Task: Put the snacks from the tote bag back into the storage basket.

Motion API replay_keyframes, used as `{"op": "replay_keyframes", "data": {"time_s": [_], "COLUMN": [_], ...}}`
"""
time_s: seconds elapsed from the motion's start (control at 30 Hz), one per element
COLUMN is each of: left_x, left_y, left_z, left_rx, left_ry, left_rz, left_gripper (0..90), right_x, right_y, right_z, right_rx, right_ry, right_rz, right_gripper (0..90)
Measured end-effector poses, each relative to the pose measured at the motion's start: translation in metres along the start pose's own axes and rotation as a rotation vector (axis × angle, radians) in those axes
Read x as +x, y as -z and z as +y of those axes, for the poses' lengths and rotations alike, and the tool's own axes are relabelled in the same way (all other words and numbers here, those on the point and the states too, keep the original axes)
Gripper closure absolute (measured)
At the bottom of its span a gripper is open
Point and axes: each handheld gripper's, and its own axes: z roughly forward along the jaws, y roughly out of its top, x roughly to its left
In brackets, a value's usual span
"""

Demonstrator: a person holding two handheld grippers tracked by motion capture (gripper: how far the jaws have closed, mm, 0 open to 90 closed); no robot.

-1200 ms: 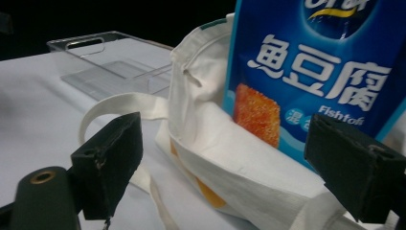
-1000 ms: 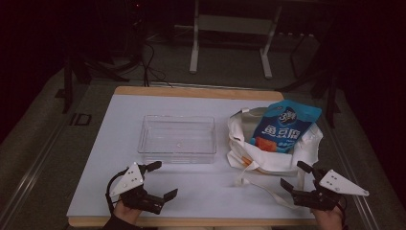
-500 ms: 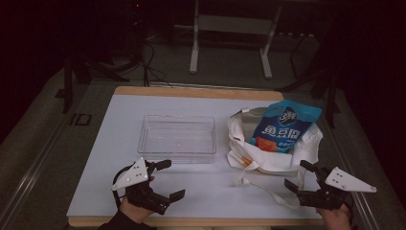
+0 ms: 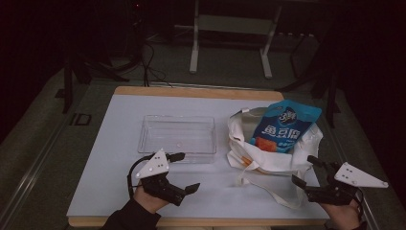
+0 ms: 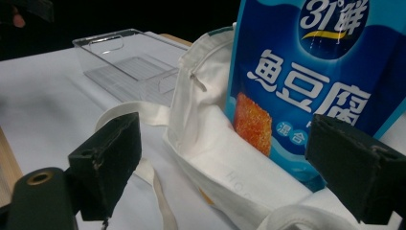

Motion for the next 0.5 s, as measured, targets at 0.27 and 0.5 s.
{"op": "replay_keyframes", "data": {"time_s": [0.27,0.5], "left_x": [0.006,0.009], "left_y": [-0.018,-0.033], "left_z": [0.018,0.03], "left_rx": [0.015,0.018], "left_ry": [-0.014,-0.029], "left_rz": [-0.033,-0.048], "left_gripper": [0.0,0.0], "right_x": [-0.005,-0.012], "right_y": [0.001,0.003], "right_z": [0.005,0.012], "right_rx": [0.004,-0.015], "right_ry": [0.019,0.013], "right_rz": [-0.001,-0.02], "right_gripper": [11.7,11.2]}}
